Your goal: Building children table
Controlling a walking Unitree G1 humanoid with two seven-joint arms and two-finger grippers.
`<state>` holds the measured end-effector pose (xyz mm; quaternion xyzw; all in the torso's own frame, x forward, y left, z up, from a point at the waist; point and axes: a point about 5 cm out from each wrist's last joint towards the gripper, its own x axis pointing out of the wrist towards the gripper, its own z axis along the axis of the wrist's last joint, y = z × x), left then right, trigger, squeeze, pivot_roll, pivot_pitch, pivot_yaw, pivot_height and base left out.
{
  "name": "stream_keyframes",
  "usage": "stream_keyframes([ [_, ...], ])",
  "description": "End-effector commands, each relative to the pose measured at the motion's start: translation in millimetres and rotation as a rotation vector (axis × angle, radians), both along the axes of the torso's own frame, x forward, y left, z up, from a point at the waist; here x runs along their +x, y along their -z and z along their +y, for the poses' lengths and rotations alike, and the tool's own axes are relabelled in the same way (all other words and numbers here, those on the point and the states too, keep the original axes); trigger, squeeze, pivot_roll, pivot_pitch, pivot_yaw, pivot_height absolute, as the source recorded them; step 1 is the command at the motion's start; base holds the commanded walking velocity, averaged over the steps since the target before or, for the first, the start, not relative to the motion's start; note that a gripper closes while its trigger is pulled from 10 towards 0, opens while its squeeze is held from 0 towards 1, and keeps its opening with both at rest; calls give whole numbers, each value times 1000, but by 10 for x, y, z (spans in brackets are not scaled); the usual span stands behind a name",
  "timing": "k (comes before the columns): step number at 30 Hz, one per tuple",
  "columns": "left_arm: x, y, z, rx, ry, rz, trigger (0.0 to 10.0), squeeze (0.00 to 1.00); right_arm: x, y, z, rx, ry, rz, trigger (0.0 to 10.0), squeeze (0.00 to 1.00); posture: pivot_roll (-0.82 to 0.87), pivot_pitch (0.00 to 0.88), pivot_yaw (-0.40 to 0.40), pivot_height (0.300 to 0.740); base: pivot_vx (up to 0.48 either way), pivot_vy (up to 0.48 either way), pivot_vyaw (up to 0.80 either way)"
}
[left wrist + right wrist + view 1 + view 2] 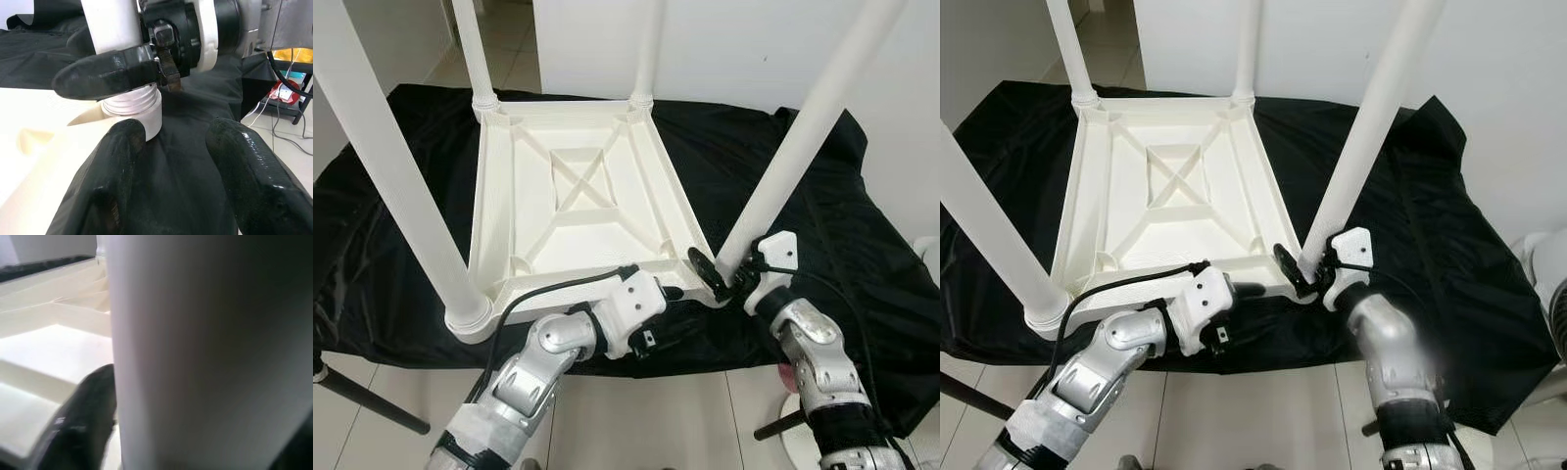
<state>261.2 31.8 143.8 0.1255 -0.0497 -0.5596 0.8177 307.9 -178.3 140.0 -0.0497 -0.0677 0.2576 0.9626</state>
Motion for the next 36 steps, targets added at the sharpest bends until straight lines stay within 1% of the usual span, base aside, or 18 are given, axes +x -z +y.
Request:
stream_keyframes([
  [1, -5, 29, -16, 12, 8, 6, 10000, 0, 9, 52, -5, -26, -23, 23, 0, 0, -21, 66, -75, 740, 0, 0, 0],
  [5, 7, 24, -3, 10, -3, 3, 10000, 0, 2, 88, -13, -29, -37, 37, 0, 0, -16, 64, -79, 740, 0, 0, 0],
  [11, 5, 24, -1, 11, -5, 0, 10000, 0, -48, 132, -8, 14, -52, 58, 0, 0, -21, 63, -74, 740, 0, 0, 0],
  [12, 9, 25, -1, 12, -4, 0, 10000, 0, -57, 125, 0, 28, -47, 57, 10000, 0, -23, 62, -71, 740, 0, 0, 0],
  [19, 35, 36, 4, 30, -7, -10, 10000, 0, -67, 104, 34, 61, -10, 52, 10000, 0, -26, 60, -63, 740, 0, 0, 0],
  [20, 49, 45, 8, 40, -13, -15, 10000, 0, -60, 107, 54, 66, 34, 56, 10000, 0, -29, 58, -60, 740, 0, 0, 0],
  [21, 49, 45, 8, 40, -13, -15, 10000, 0, -60, 107, 54, 66, 34, 56, 10000, 0, -29, 58, -60, 740, 0, 0, 0],
  [22, 58, 52, 12, 47, -17, -19, 10000, 0, -54, 113, 71, 65, 79, 61, 10000, 0, -30, 57, -58, 740, 0, 0, 0],
  [23, 58, 52, 12, 47, -17, -19, 10000, 0, -54, 113, 71, 65, 79, 61, 10000, 0, -30, 57, -58, 740, 0, 0, 0],
  [25, 81, 63, 19, 64, -29, -34, 10000, 0, -64, 135, 152, 89, 165, 74, 10000, 0, -33, 55, -56, 740, 0, 0, 0],
  [27, 90, 67, 21, 71, -33, -39, 10000, 0, -74, 142, 191, 106, 196, 80, 10000, 0, -33, 55, -56, 740, 0, 0, 0],
  [29, 90, 67, 21, 71, -33, -39, 10000, 0, -74, 142, 191, 106, 196, 80, 10000, 0, -33, 55, -56, 740, 0, 0, 0],
  [30, 92, 70, 19, 72, -32, -37, 10000, 0, -86, 159, 242, 146, 263, 96, 10000, 0, -33, 55, -56, 740, 0, 0, 0],
  [32, 92, 70, 19, 72, -32, -37, 10000, 0, -86, 159, 242, 146, 263, 96, 10000, 0, -33, 55, -56, 740, 0, 0, 0],
  [33, 91, 73, 19, 73, -30, -34, 10000, 0, -96, 186, 279, 184, 372, 119, 10000, 0, -36, 54, -54, 740, 0, 0, 0],
  [34, 91, 73, 19, 73, -30, -34, 10000, 0, -96, 186, 279, 184, 372, 119, 10000, 0, -36, 54, -54, 740, 0, 0, 0],
  [35, 88, 75, 18, 71, -28, -30, 10000, 0, -116, 215, 307, 212, 493, 143, 10000, 0, -37, 54, -53, 740, 0, 0, 0],
  [36, 88, 75, 18, 71, -28, -30, 10000, 0, -116, 215, 307, 212, 493, 143, 10000, 0, -37, 54, -53, 740, 0, 0, 0],
])
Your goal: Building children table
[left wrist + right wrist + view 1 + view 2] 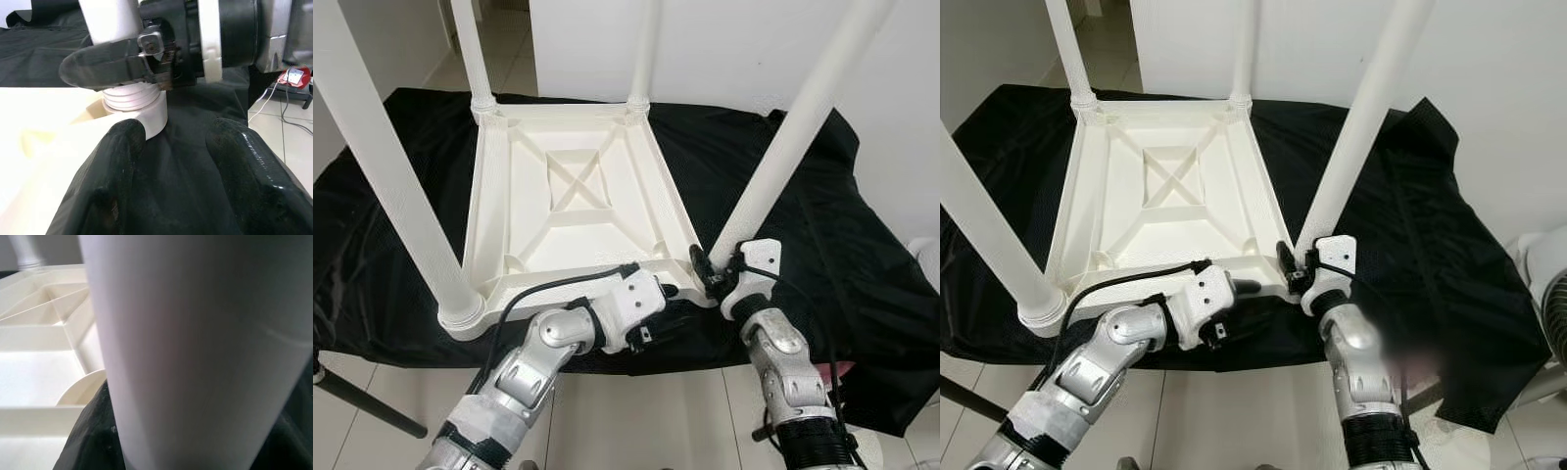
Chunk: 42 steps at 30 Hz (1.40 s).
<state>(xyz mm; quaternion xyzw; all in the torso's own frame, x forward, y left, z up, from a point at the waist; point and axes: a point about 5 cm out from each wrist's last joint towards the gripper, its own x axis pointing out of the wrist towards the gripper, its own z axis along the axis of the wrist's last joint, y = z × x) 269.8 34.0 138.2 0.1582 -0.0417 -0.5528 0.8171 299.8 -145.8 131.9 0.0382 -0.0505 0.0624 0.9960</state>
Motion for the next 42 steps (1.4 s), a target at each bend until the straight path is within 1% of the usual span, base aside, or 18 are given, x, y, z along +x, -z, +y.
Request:
stream_keyframes([
  [1, 2, 18, -5, 9, -12, -6, 10000, 0, -36, 134, -17, 33, 101, 83, 10000, 0, -37, 54, -53, 740, 0, 0, 0],
  [2, 2, 18, -5, 9, -12, -6, 10000, 0, -36, 134, -17, 33, 101, 83, 10000, 0, -37, 54, -53, 740, 0, 0, 0],
  [3, -1, 20, -9, 9, -9, -3, 10000, 0, -61, 158, 25, 54, 199, 105, 10000, 0, -37, 52, -54, 740, 0, 0, 0],
  [4, -3, 21, -13, 9, -7, -2, 10000, 0, -78, 157, 72, 77, 243, 108, 10000, 0, -38, 55, -52, 740, 0, 0, 0],
  [12, 2, 22, -27, 9, 0, -3, 10000, 0, -85, 111, 95, 75, 220, 78, 10000, 0, -46, 57, -50, 740, 0, 0, 0],
  [13, 8, 22, -30, 8, 0, -6, 10000, 0, -89, 92, 73, 66, 212, 65, 10000, 576, -47, 58, -51, 740, 0, 0, 0],
  [14, 12, 18, -33, 6, -1, -7, 10000, 0, -94, 71, 46, 66, 196, 47, 10000, 1000, -47, 61, -52, 740, 0, 0, 0],
  [18, 14, 16, -34, 5, -1, -8, 10000, 0, -97, 55, 31, 67, 184, 34, 10000, 1000, -47, 61, -52, 740, 0, 0, 0],
  [20, 15, 15, -29, 3, -4, -9, 10000, 0, -124, 25, 0, 69, 96, 3, 10000, 1000, -45, 59, -58, 740, 0, 0, 0],
  [24, 17, 16, -27, 2, -5, -9, 10000, 0, -153, 7, -19, 57, 48, -11, 10000, 1000, -45, 58, -59, 740, 0, 0, 0],
  [28, 22, 16, -29, 1, -6, -10, 10000, 0, -175, 16, -88, 22, -45, -22, 10000, 1000, -43, 51, -60, 740, 0, 0, 0],
  [29, 24, 14, -29, 1, -5, -12, 10000, 0, -175, 15, -122, -7, -97, -32, 10000, 0, -44, 49, -59, 740, 0, 0, 0],
  [31, 24, 14, -29, 1, -5, -12, 10000, 0, -175, 15, -122, -7, -97, -32, 10000, 0, -44, 49, -59, 740, 0, 0, 0],
  [32, 29, 9, -31, 1, -2, -14, 10000, 0, -148, -2, -198, -50, -193, -46, 10000, 0, -43, 44, -55, 740, 0, 0, 0],
  [35, 31, 8, -32, 3, 0, -17, 10000, 0, -133, -11, -227, -78, -232, -51, 10000, 0, -44, 45, -54, 740, 0, 0, 0],
  [37, 30, 8, -35, 7, 3, -19, 10000, 0, -89, -31, -270, -138, -316, -57, 10000, 0, -44, 43, -51, 740, 0, 0, 0],
  [40, 28, 6, -36, 7, 6, -19, 10000, 0, -64, -37, -286, -168, -353, -54, 10000, 0, -42, 41, -48, 740, 0, 0, 0],
  [42, 27, -1, -39, 5, 10, -20, 10000, 0, -1, -50, -316, -212, -419, -37, 10000, 0, -39, 40, -47, 740, 0, 0, 0],
])
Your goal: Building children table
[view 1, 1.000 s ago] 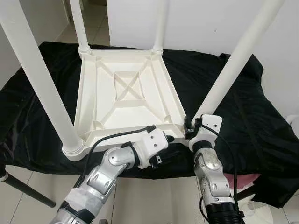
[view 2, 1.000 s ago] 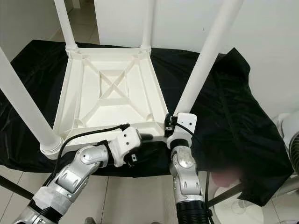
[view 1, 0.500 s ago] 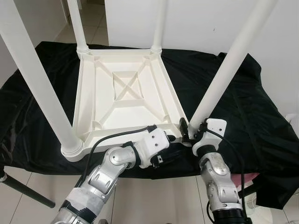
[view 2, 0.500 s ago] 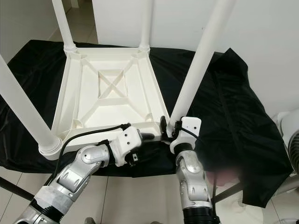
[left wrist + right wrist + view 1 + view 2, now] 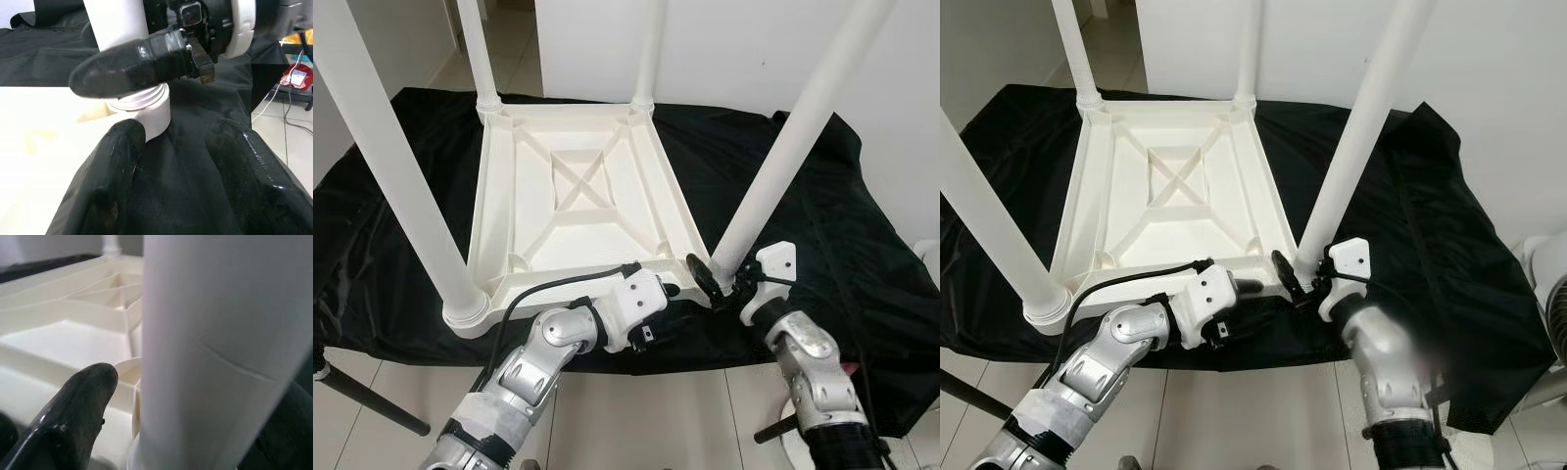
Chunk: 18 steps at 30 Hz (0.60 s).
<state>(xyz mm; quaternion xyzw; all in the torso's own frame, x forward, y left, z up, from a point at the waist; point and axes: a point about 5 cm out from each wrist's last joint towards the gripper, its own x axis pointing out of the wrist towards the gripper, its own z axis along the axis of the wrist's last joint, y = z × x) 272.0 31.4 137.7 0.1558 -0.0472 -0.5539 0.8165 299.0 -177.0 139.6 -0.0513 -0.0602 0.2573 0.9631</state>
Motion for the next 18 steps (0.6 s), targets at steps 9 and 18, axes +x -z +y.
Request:
stream_keyframes([
  [9, 3, -12, -19, 10, 6, -16, 10000, 0, 57, 108, -61, -66, -98, 58, 0, 0, -29, 32, -54, 740, 0, 0, 0],
  [18, -3, -6, -22, 8, 6, -16, 10000, 0, 14, 148, -65, -42, -114, 69, 0, 0, -33, 29, -57, 740, 0, 0, 0],
])
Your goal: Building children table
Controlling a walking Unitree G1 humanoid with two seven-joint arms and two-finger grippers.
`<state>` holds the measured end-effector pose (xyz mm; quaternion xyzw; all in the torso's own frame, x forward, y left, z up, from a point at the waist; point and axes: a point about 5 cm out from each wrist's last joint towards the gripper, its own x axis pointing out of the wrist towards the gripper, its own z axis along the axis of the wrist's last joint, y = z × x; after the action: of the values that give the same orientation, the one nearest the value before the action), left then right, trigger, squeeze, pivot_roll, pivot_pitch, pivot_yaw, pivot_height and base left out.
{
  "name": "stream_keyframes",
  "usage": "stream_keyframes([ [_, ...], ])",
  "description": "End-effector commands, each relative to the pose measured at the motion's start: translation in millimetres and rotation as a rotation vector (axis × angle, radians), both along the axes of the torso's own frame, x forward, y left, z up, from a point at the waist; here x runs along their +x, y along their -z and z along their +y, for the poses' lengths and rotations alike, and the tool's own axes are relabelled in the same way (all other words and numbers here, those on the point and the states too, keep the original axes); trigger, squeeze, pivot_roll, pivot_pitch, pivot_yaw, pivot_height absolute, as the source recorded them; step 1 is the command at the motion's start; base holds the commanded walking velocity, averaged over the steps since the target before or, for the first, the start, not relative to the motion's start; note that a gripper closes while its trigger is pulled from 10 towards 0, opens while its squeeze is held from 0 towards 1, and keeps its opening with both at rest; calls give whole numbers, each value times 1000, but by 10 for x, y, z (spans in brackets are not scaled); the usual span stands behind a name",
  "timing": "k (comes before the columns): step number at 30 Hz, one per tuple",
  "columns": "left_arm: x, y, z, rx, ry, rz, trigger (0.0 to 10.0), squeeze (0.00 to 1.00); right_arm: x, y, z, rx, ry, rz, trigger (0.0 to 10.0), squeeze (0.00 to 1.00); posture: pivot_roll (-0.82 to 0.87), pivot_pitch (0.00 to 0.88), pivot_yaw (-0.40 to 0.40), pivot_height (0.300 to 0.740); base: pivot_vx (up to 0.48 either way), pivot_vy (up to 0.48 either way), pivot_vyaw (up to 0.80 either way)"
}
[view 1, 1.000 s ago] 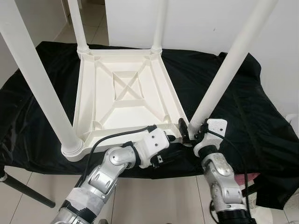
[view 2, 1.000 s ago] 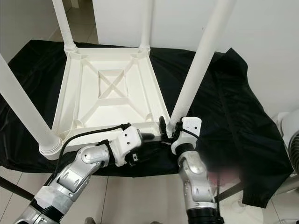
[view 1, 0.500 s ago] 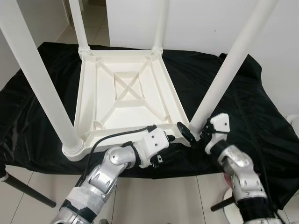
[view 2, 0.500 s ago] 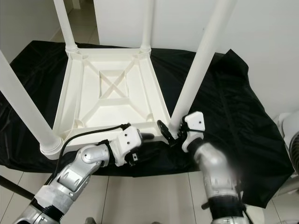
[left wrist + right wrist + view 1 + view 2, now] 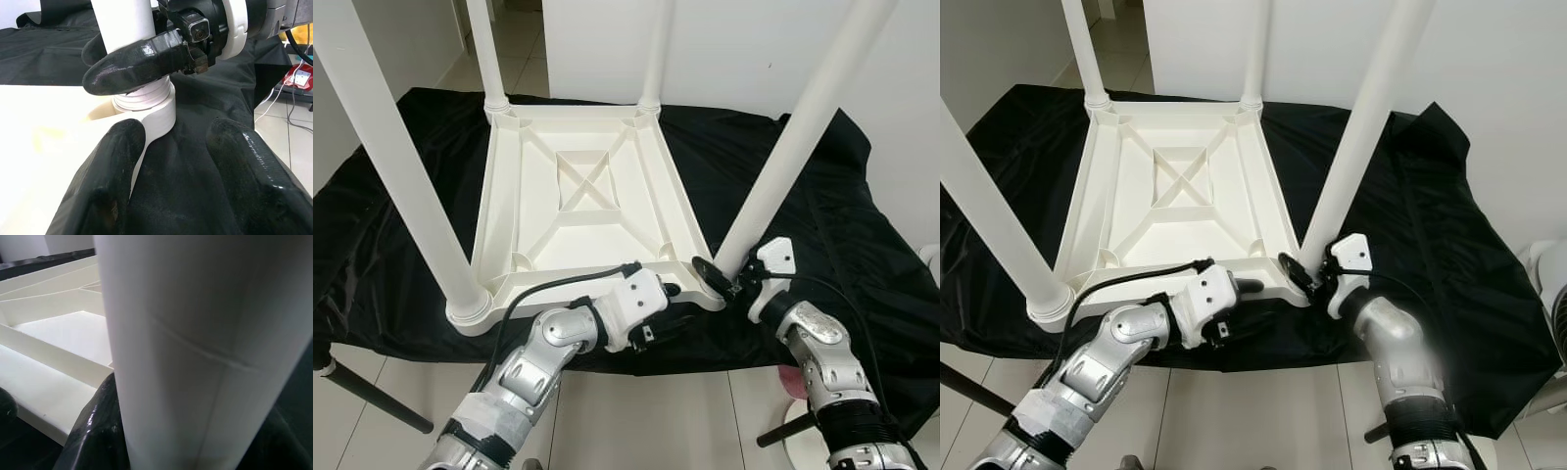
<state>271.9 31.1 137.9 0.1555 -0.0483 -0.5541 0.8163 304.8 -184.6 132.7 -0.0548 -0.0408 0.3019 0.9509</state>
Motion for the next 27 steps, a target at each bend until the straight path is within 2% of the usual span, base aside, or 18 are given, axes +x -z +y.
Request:
stream_keyframes([
  [1, -3, -3, -19, 10, 5, -15, 10000, 0, -44, 79, 11, -20, -24, 29, 0, 0, -33, 29, -57, 740, 0, 0, 0],
  [2, -3, -4, -22, 8, 6, -14, 10000, 0, -62, 71, 20, 3, -8, 28, 3608, 0, -33, 29, -57, 740, 0, 0, 0],
  [4, -3, -4, -22, 8, 6, -14, 10000, 0, -62, 71, 20, 3, -8, 28, 3608, 0, -33, 29, -57, 740, 0, 0, 0],
  [5, -6, -4, -25, 7, 8, -13, 10000, 0, -83, 65, 38, 41, 34, 26, 10000, 0, -35, 28, -58, 740, 0, 0, 0],
  [7, -6, -4, -25, 7, 8, -13, 10000, 0, -83, 65, 38, 41, 34, 26, 10000, 0, -35, 28, -58, 740, 0, 0, 0],
  [11, -20, 8, -25, 9, 14, -9, 10000, 0, -169, 66, 134, 119, 254, 27, 10000, 0, -41, 30, -57, 740, 0, 0, 0],
  [12, -20, 8, -25, 9, 14, -9, 10000, 0, -169, 66, 134, 119, 254, 27, 10000, 0, -41, 30, -57, 740, 0, 0, 0],
  [13, -26, 13, -26, 10, 18, -8, 10000, 0, -184, 62, 152, 151, 343, 33, 10000, 0, -45, 34, -55, 740, 0, 0, 0],
  [16, -29, 15, -27, 11, 20, -8, 10000, 0, -187, 64, 158, 179, 394, 46, 10000, 0, -46, 35, -55, 740, 0, 0, 0],
  [18, -28, 16, -29, 10, 21, -6, 10000, 0, -171, 68, 138, 192, 500, 45, 10000, 0, -48, 37, -51, 740, 0, 0, 0],
  [19, -28, 16, -29, 10, 21, -6, 10000, 0, -171, 68, 138, 192, 500, 45, 10000, 0, -48, 37, -51, 740, 0, 0, 0],
  [21, -30, 16, -31, 10, 25, -4, 10000, 0, -170, 104, 167, 238, 640, 68, 10000, 0, -46, 42, -51, 740, 0, 0, 0],
  [23, -30, 16, -31, 10, 25, -4, 10000, 0, -170, 104, 167, 238, 640, 68, 10000, 0, -46, 42, -51, 740, 0, 0, 0],
  [27, -37, 19, -29, 10, 26, -3, 10000, 0, -199, 130, 314, 305, 771, 104, 10000, 0, -43, 46, -52, 740, 0, 0, 0],
])
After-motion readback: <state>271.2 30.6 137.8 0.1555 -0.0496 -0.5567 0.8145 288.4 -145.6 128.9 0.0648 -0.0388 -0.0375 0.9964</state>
